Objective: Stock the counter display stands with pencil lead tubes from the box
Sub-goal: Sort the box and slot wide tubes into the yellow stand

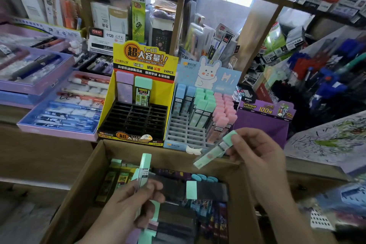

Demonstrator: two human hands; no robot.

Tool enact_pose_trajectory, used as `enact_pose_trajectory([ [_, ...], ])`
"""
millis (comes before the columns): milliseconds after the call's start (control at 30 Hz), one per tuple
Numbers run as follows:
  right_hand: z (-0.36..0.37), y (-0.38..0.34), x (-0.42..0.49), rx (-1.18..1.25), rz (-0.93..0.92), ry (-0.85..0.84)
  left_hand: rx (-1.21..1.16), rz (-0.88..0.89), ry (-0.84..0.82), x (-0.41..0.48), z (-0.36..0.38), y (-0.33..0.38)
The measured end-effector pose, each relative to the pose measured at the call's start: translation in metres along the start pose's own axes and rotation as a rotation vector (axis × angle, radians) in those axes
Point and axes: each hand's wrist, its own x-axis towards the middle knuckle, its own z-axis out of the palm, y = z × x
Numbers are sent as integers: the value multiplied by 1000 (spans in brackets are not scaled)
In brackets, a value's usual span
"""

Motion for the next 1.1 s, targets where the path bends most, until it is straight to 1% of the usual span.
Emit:
enact_pose_trajectory([
  [167,-26,-8,17,-62,-138,117,-51,-9,-12,5,-1,-1],
  [367,-31,-15,27,-127,-229,134,-102,-36,-4,12,-5,-6],
  [567,-18,-27,37,-225,-311,48,-105,-49,-10,17,-8,-9],
  [667,-9,-33,48,-257,-321,-40,-119,-71,6,19,-8,-10],
  [767,-1,-37,61,-392,-348,-111,-134,-84,25,20,-6,-10],
  [867,8,-41,72,-517,-399,-133,-124,-87,28,18,-5,-9],
  [1000,14,-43,82,-669,-404,-163,-125,-75,31,13,-4,-6],
  [1100,19,-44,84,-744,-451,-178,-134,-89,31,12,-4,-3],
])
